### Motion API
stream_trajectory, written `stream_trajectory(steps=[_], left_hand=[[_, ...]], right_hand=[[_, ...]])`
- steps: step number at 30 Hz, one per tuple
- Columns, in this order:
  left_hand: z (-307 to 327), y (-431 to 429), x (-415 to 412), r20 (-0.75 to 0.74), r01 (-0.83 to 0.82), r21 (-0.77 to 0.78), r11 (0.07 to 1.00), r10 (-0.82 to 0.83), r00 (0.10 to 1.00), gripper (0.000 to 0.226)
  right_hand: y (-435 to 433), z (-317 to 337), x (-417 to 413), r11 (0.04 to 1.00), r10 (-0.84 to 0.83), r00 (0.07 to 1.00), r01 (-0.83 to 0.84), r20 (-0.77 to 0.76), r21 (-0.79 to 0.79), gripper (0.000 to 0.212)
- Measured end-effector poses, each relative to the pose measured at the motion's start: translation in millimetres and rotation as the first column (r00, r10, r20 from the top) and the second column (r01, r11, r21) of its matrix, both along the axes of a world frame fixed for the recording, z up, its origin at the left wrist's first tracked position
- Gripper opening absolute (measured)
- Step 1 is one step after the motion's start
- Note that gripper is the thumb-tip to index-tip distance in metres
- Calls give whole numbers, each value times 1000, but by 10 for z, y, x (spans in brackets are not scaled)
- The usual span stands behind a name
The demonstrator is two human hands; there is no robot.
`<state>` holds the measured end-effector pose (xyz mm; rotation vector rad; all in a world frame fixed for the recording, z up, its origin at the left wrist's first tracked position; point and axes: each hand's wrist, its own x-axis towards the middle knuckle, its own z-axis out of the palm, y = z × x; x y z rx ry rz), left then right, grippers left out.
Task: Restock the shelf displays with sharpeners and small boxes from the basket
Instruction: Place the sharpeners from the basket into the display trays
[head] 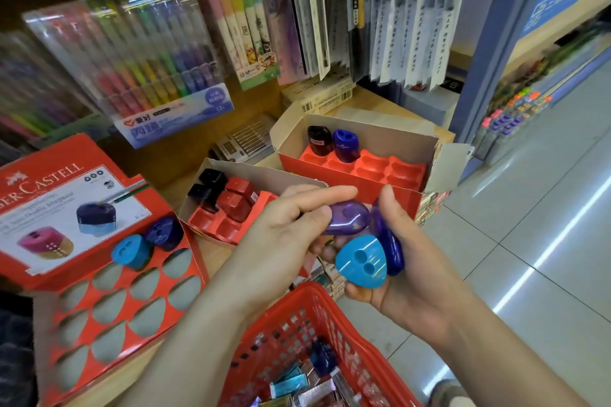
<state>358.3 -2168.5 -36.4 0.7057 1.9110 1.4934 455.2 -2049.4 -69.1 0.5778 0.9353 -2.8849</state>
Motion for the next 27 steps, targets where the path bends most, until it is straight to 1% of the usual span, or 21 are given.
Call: stream_trajectory(steps=[2,4,6,7,9,11,13,15,16,18,20,24,27], left_hand=[[12,30,0,-34,-38,12,999,38,999,34],[43,70,-38,-41,-147,48,988,149,988,42],[104,132,-124,-56,-270,57,961,273,960,42],[133,175,-192,-89,-306,49,951,310,947,40],[185,300,-350,-180,-327,51,944,330,926,38],[203,464,-529,-353,-306,16,952,292,889,38],[182,627,-694,-524,-282,-89,955,196,829,36],[110,760,-832,-639,-244,-217,945,52,768,36],[59,810,-890,-669,-221,-278,935,-23,743,36],[-18,891,-955,-678,-177,-383,907,-145,721,34],[-67,953,-991,-674,-160,-445,881,-212,707,34],[-124,1007,-1046,-685,-164,-494,854,-266,678,35],[-157,1022,-1045,-689,-168,-503,848,-275,671,33]], right_hand=[[16,12,7,1000,-15,1000,14,16,20,58],[35,7,12,999,-38,999,39,32,-11,57],[50,-2,14,994,-69,997,72,41,-84,53],[59,-8,12,987,-86,995,92,47,-131,52],[78,-20,11,965,-132,988,147,81,-219,53],[95,-29,14,944,-156,983,177,98,-277,49],[110,-27,19,930,-158,983,181,96,-321,39],[127,-31,30,922,-150,984,173,91,-346,31],[134,-37,36,922,-146,985,169,90,-349,28],[152,-47,43,920,-139,989,150,57,-362,28],[177,-66,54,919,-135,991,133,21,-370,38],[234,-96,58,937,-146,989,140,6,-319,46],[255,-106,49,944,-146,988,156,58,-291,35]])
